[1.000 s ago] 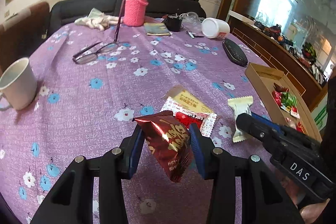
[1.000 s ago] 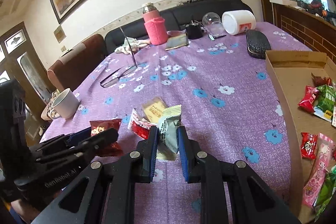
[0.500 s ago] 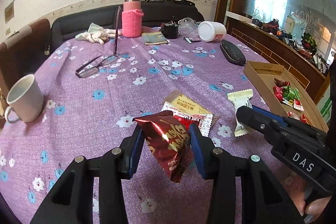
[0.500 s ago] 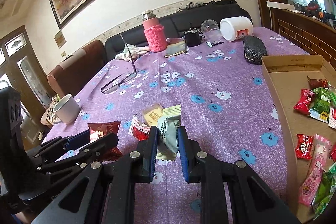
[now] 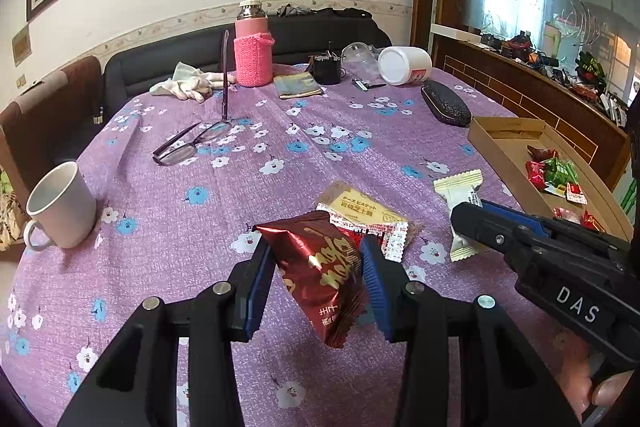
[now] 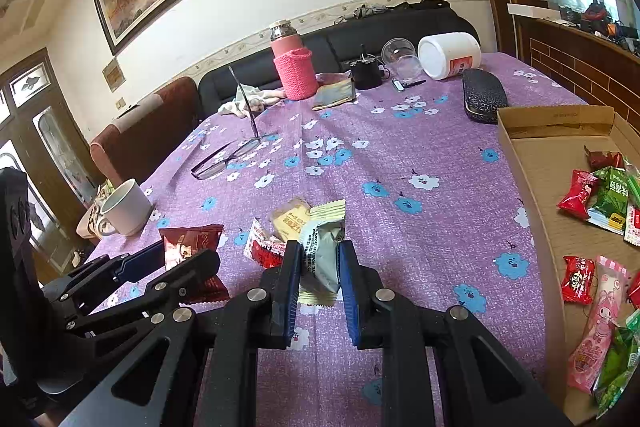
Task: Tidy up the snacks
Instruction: 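Hold both snacks raised above the snack pile, then carry the red foil bag and white packet over the cardboard tray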
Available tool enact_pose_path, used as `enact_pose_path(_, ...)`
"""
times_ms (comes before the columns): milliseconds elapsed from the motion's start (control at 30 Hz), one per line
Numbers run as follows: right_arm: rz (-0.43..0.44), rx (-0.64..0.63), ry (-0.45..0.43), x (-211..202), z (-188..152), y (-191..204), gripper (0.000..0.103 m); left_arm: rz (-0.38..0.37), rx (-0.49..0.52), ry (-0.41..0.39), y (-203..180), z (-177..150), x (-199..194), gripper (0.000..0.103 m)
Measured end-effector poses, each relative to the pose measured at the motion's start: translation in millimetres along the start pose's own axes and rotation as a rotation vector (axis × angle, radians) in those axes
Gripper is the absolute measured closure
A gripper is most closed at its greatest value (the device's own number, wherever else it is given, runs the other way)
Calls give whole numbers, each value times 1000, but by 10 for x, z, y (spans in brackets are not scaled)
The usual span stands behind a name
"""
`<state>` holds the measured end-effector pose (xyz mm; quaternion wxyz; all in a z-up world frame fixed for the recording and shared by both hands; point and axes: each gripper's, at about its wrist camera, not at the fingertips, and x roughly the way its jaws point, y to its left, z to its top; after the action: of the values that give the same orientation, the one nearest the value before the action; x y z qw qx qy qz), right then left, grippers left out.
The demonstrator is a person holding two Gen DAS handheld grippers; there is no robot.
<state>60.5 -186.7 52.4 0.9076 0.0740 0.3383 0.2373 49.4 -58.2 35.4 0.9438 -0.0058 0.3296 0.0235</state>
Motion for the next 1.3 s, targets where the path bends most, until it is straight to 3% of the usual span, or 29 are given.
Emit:
enact_pose_path(967, -11, 40, -21, -55, 26, -113, 82, 12, 22, -27, -37, 6, -51, 61)
enact_pose_path(1300, -66, 204, -104, -348, 97, -547, 83, -39, -4, -48, 1, 31, -110, 61)
